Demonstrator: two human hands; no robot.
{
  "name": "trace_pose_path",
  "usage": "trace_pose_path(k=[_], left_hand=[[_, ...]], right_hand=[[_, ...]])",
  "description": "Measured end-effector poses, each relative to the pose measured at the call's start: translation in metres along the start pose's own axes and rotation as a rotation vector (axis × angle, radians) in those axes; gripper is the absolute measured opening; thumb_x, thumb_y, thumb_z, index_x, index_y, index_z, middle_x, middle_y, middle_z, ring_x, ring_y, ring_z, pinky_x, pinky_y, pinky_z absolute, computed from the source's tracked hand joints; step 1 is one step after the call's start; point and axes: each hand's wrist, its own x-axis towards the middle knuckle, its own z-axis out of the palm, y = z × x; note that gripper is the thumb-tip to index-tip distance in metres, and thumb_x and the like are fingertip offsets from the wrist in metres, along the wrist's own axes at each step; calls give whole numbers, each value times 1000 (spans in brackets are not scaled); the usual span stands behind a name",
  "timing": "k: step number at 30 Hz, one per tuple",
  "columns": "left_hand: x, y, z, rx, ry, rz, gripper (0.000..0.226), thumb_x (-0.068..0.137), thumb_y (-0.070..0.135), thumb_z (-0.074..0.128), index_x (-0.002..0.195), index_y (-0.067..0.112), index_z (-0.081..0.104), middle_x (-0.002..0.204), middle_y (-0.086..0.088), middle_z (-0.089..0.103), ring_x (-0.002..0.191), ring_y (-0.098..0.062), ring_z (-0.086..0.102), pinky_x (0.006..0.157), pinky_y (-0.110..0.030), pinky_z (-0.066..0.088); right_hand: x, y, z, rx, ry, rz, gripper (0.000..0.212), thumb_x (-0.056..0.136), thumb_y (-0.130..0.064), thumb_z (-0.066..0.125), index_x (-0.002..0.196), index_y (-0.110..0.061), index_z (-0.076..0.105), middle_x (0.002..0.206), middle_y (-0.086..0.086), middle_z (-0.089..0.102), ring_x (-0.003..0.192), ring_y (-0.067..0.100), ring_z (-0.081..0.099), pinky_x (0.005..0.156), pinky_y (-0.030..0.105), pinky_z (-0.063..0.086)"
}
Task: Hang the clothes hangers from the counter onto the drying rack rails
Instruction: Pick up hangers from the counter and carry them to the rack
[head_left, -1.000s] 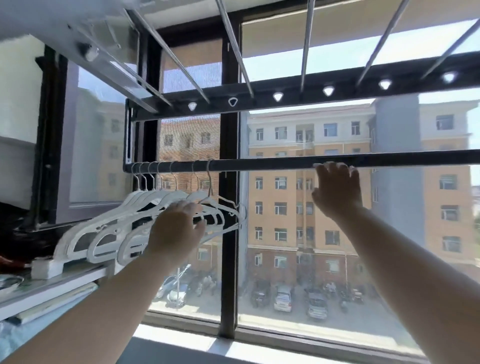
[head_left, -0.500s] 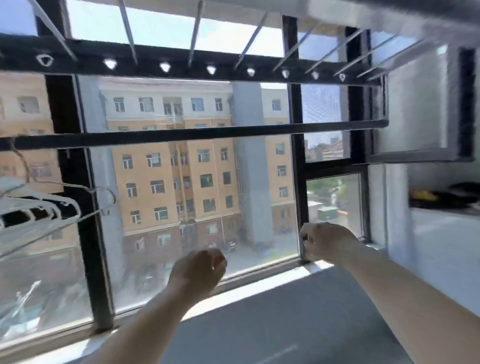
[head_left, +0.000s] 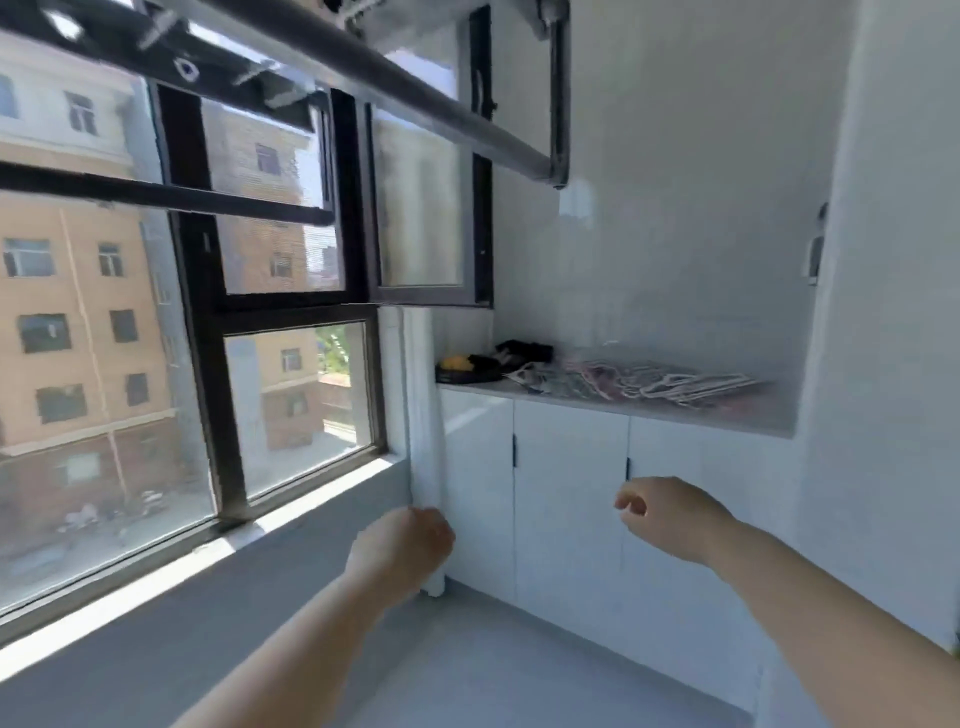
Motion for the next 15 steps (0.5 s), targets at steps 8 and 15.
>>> trace_pose_path(k=[8, 15], left_hand=[[110, 133, 100, -302, -110, 33, 22, 90, 23, 41, 92, 21, 63, 105, -3, 67, 99, -24, 62, 78, -26, 46], [219, 207, 164, -445, -101, 80, 22, 88, 22, 43, 70, 29, 52, 83, 4, 65, 82, -18, 61, 63, -23, 41]], right_hand=[[30, 179, 7, 91, 72, 279, 20, 94, -20, 41, 105, -23, 58, 93, -8, 52, 86, 13, 51, 71, 20, 37], [88, 278, 11, 139, 64, 392, 24, 94, -19, 42, 111, -20, 59, 94, -8, 54, 92, 13, 55, 78, 21, 41]])
